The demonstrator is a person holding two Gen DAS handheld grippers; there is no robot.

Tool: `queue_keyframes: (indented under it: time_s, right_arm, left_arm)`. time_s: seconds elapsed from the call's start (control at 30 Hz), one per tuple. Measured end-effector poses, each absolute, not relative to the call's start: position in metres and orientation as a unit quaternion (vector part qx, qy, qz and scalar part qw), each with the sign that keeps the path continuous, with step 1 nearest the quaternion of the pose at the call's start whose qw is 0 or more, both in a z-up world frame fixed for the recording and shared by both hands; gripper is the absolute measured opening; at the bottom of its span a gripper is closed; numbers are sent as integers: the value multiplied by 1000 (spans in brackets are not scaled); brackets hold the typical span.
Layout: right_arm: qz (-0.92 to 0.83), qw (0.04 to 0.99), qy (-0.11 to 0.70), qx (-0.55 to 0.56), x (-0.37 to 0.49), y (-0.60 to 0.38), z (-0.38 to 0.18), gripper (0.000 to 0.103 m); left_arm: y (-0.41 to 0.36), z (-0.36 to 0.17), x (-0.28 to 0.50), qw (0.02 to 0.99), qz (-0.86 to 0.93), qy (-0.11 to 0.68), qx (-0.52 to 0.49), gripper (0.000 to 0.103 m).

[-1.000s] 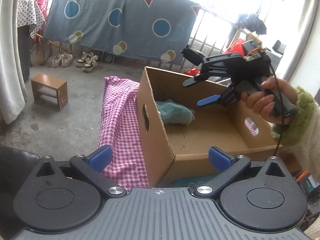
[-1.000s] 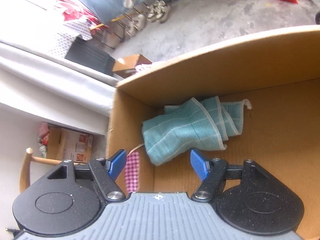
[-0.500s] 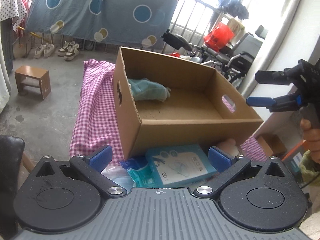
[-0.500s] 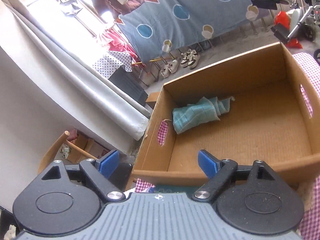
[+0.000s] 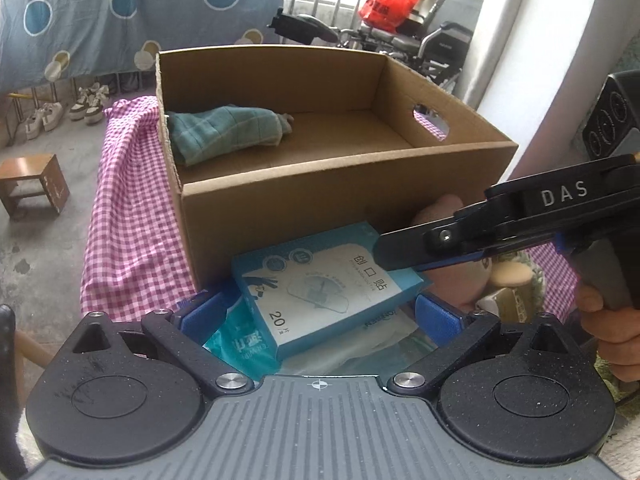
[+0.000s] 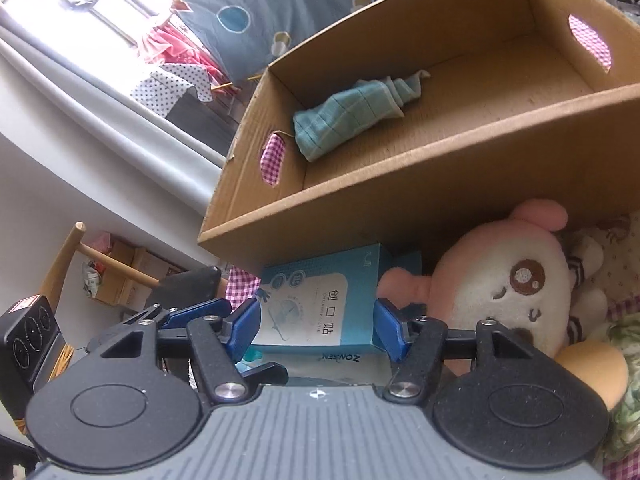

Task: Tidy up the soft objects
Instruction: 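Grasp the blue bandage box with the right gripper, then lift the bandage box with the right gripper and carry it into the box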

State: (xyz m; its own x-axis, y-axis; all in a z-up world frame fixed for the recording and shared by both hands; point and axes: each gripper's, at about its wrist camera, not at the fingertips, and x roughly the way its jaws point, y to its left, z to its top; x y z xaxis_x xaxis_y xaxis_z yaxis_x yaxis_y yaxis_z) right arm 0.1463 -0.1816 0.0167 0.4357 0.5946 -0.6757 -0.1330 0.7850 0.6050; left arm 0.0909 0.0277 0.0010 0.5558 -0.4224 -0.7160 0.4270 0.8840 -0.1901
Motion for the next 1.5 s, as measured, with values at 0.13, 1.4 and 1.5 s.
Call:
queue_keyframes:
  time_s: [0.13, 1.4, 1.5]
  right_arm:
    - [208, 817, 490, 224, 148, -175, 10, 65]
    - [221, 841, 465, 166, 139, -153, 11, 48]
    - [228, 845, 456, 162, 134, -151, 19, 48]
  left_arm:
    - [22, -7, 98, 875, -249, 415, 11, 101]
    - [22, -8, 87, 884, -212, 411, 62, 97]
    - [27, 0, 81, 889, -205, 406, 53, 97]
